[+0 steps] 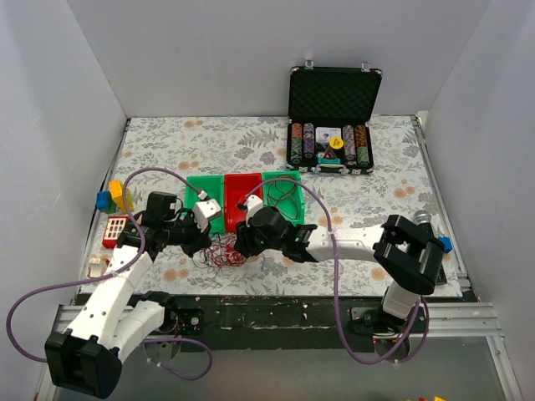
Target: Untangle the cables
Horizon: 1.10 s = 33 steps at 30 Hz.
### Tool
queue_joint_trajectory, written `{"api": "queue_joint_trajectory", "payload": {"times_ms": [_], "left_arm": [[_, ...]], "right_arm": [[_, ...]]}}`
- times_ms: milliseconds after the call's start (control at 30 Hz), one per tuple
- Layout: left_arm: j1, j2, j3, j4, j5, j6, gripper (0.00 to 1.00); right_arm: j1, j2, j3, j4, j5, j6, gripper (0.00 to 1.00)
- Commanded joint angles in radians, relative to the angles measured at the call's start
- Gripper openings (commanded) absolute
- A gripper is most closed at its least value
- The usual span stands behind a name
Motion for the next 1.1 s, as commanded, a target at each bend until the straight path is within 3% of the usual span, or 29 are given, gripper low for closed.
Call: {"api": "queue_joint_trajectory", "payload": {"times_ms": [0,233,433,533,733,900,1067], "left_arm": [[-0.003,-0.010,-0.017,0.000,0.003,0.012,0.01],[-0.005,-0.010,-0.027,0.009,0.003,0.015,0.01],[-0.005,-0.015,-0.033,0.015,-0.003,0.016,0.01],[-0.003,-0.018,-0.038,0.021,-0.005,0.013,0.01],[-0.003,-0.012,-0.030,0.026,-0.011,0.007,0.01],[-0.003,-0.027,-0.021,0.033,-0.057,0.004,0.00],[-0.005,-0.052,-0.055,0.084,-0.071,-0.010,0.00]], "right_arm": [[0.004,0.028,0.073,0.034,0.012,0.038,0.44],[0.004,0.062,0.094,0.040,0.023,0.052,0.42],[0.004,0.060,0.084,0.022,0.046,0.058,0.29],[0.003,0.067,0.081,0.006,0.054,0.058,0.29],[0.002,0.060,0.084,0.002,0.055,0.063,0.01],[0.008,-0.057,0.013,-0.051,0.088,0.054,0.01],[0.034,-0.296,-0.141,-0.152,0.196,0.055,0.01]]}}
